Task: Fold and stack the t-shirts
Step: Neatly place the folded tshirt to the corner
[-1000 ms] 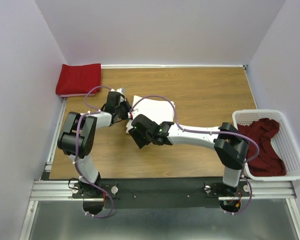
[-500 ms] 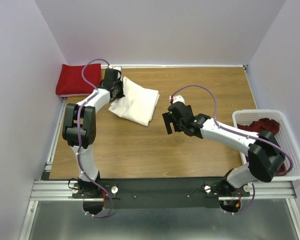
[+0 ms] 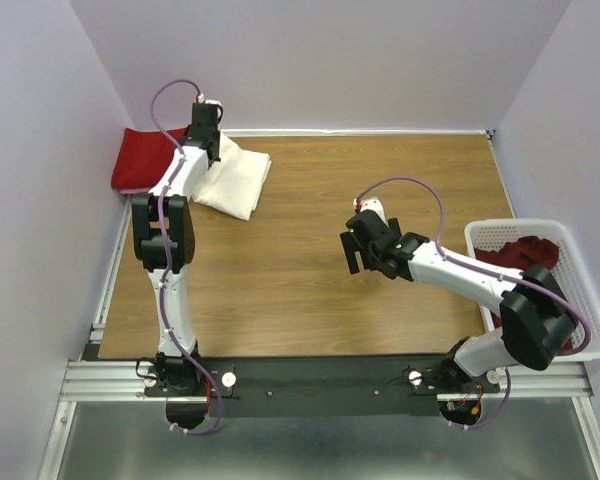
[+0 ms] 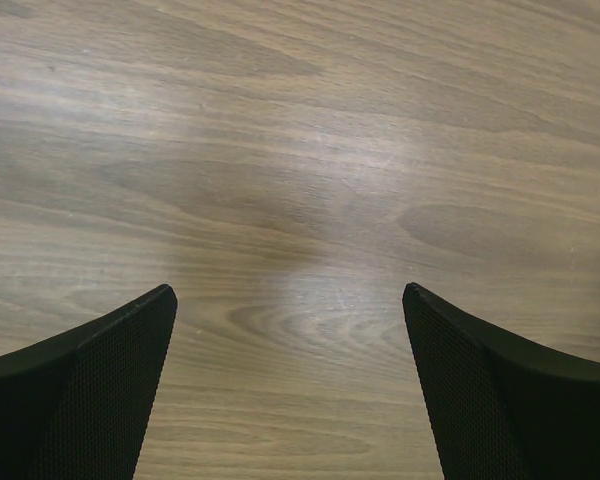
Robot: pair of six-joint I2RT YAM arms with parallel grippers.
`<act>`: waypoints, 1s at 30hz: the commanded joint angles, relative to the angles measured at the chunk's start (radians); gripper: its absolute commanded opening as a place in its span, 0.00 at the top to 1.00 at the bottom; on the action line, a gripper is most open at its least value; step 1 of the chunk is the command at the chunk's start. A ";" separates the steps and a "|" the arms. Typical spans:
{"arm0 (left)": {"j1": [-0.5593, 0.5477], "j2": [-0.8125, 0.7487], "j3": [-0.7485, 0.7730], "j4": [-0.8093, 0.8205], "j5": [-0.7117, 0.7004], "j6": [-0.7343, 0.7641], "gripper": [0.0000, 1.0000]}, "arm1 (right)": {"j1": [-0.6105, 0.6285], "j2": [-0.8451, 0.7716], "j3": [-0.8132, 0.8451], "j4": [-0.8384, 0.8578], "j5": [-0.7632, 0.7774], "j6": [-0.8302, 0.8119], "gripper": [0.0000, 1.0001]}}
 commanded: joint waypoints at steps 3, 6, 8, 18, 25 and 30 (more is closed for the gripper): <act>0.031 0.048 0.206 -0.041 -0.114 0.141 1.00 | -0.020 0.052 0.019 -0.069 0.024 0.086 0.00; 0.048 0.083 0.301 -0.061 -0.111 0.149 1.00 | -0.020 0.089 0.059 -0.118 0.010 0.097 0.00; 0.055 0.117 0.376 -0.080 -0.104 0.158 1.00 | -0.020 0.107 0.117 -0.152 0.024 0.101 0.00; 0.066 0.192 0.574 -0.113 -0.143 0.291 1.00 | -0.020 0.221 0.344 -0.368 0.087 0.112 0.00; 0.131 0.232 0.701 -0.153 -0.170 0.359 1.00 | -0.022 0.287 0.467 -0.495 0.105 0.136 0.00; 0.167 0.255 0.750 -0.156 -0.141 0.371 1.00 | -0.020 0.305 0.505 -0.540 0.096 0.155 0.00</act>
